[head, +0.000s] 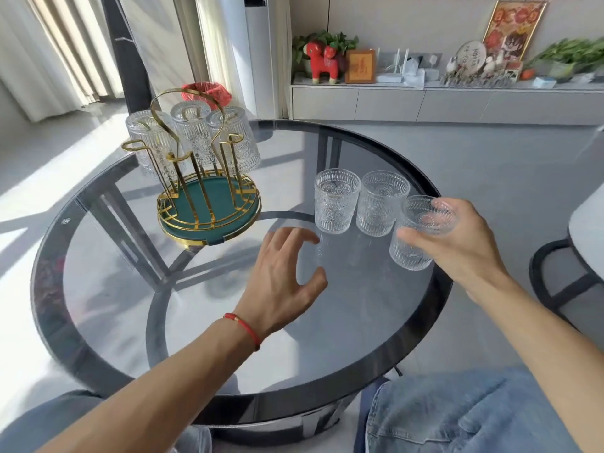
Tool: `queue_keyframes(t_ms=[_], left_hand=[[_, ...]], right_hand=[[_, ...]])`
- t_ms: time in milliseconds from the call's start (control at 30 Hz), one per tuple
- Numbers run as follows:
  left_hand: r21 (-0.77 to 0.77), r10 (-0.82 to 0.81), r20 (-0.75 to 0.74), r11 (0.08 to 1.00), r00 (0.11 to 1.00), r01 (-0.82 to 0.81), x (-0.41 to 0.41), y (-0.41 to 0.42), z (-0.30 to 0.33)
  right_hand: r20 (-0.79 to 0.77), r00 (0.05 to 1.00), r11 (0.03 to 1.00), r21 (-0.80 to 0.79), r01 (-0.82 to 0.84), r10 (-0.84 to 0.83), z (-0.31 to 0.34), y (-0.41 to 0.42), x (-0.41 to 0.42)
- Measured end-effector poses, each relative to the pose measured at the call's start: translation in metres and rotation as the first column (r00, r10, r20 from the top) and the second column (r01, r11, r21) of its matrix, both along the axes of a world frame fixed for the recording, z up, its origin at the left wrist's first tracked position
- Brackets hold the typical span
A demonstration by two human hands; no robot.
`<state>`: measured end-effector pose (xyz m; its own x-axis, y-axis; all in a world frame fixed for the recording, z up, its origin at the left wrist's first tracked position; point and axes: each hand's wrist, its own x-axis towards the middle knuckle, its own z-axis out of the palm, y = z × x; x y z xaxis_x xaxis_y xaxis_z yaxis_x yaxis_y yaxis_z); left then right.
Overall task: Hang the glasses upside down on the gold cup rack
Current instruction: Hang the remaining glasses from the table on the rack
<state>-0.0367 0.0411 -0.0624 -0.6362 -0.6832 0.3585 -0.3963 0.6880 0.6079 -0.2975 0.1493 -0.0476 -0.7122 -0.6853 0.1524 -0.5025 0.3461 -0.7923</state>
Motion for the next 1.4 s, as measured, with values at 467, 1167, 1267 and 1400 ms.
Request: queue_keyframes(t_ms=[467, 1167, 1267, 1400], left_hand=[[0.462, -0.007, -0.305, 0.873, 0.952, 0.155, 0.011, 0.005, 0.024], [0.627, 0.2, -0.266, 0.779, 0.943, 0.011, 0.092, -0.082, 0.033], [0.229, 0.192, 0.098, 0.951, 0.976, -0.21, 0.103, -0.091, 0.019], [-0.062, 0.213, 0.383, 0.977, 0.899, -0.205, 0.107, -0.097, 0.007]], right_hand=[[-0.008, 0.756, 0.755, 0.039, -0.654, 0.655, 0.032, -0.035, 0.096], [0.274, 0.812, 0.826, -0.411, -0.386, 0.515, 0.046, -0.104, 0.166], [0.057, 0.883, 0.819, -0.405, -0.406, 0.466, 0.071, -0.111, 0.169], [-0.225, 0.871, 0.784, -0.379, -0.492, 0.437, 0.115, -0.142, 0.194]])
